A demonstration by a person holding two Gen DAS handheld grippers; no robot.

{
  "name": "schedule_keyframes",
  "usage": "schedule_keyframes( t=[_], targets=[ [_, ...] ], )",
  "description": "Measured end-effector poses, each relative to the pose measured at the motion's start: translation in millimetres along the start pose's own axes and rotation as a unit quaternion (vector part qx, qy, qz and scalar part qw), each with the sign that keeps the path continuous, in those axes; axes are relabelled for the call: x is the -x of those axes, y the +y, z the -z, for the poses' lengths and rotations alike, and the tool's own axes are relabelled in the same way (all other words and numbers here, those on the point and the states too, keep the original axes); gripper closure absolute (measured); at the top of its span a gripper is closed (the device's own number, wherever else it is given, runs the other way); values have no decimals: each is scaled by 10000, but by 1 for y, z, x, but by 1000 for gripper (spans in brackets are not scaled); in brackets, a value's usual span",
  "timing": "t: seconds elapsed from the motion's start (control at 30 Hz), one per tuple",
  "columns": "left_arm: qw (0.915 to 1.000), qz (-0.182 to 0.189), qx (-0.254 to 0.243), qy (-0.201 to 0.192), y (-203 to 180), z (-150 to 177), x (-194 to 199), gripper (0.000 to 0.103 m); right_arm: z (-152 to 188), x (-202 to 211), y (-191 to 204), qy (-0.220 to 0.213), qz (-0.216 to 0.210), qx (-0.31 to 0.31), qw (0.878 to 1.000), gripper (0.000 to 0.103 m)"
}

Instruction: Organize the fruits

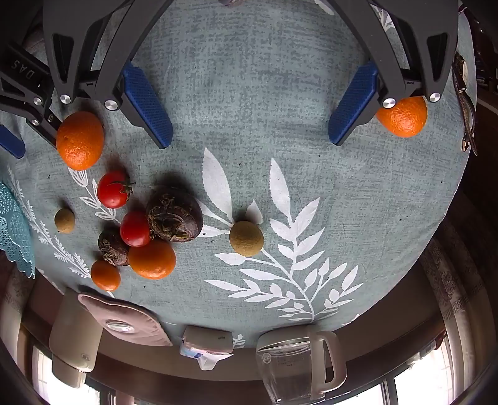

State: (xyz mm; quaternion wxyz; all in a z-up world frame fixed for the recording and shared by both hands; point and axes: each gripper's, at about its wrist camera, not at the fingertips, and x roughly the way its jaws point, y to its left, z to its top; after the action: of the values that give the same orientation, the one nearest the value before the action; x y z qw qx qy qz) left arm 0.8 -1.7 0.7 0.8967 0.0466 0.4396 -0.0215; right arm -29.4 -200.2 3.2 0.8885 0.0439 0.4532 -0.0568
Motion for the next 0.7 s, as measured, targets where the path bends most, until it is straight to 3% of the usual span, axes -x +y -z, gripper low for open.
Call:
schedule_keyframes(
  t=[0.7],
  targets=[
    [10000,-3,10,2,0,0,0,5,-2,1,-1,-5,-45,28,10000,2]
  ],
)
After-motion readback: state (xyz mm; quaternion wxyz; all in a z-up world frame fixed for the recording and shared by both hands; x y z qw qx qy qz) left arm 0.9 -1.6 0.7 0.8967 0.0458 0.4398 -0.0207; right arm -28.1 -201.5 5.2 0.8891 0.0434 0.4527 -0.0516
